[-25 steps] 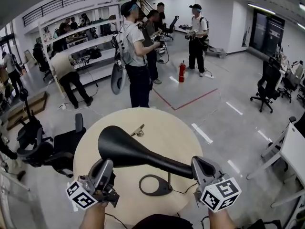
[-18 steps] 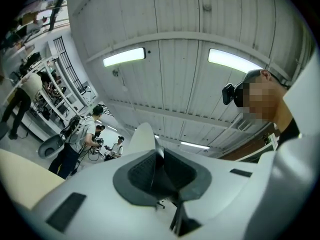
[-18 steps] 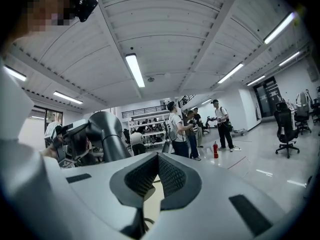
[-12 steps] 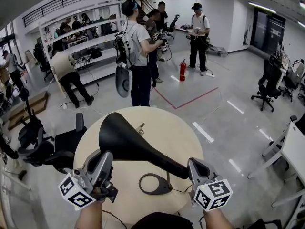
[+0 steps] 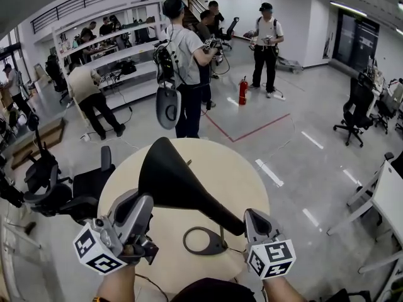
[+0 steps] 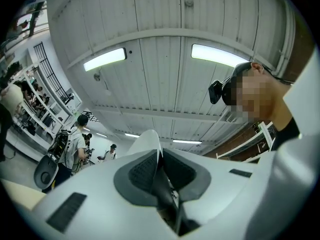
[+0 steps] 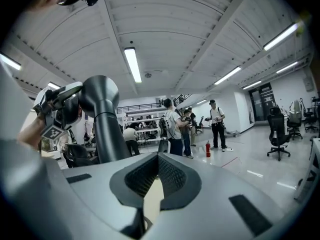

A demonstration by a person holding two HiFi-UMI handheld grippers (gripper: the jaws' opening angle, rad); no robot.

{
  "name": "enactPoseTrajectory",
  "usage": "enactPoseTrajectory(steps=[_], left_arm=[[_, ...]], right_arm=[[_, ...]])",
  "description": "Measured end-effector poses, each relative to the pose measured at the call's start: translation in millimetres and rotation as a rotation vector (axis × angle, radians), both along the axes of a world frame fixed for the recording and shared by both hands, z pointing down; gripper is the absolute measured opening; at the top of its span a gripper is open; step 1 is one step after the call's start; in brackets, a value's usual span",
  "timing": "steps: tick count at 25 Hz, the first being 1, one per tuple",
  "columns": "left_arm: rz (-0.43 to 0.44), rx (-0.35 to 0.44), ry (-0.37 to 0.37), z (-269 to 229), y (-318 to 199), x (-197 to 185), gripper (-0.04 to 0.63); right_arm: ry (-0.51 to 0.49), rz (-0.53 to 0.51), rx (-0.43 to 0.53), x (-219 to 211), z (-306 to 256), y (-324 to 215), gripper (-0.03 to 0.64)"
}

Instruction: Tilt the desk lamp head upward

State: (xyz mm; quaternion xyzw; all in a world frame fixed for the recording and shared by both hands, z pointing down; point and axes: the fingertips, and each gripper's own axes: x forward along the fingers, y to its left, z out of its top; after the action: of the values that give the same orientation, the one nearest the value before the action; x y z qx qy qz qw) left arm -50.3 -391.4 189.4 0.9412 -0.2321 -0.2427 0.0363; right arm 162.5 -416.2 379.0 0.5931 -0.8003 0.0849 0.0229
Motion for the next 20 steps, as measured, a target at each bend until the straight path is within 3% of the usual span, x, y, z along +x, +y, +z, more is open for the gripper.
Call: enactPoseTrajectory(steps=[10, 20], left_arm=[[-0.015, 0.042, -0.055, -9, 4, 14, 0.083], [-0.076, 0.045, 0.003, -5, 13, 0, 0.084]], right_arm=[[0.023, 0.039, 0.009, -1, 7, -4, 0.015], [0.033, 0.049, -0.009, 3, 11, 1, 0.015]])
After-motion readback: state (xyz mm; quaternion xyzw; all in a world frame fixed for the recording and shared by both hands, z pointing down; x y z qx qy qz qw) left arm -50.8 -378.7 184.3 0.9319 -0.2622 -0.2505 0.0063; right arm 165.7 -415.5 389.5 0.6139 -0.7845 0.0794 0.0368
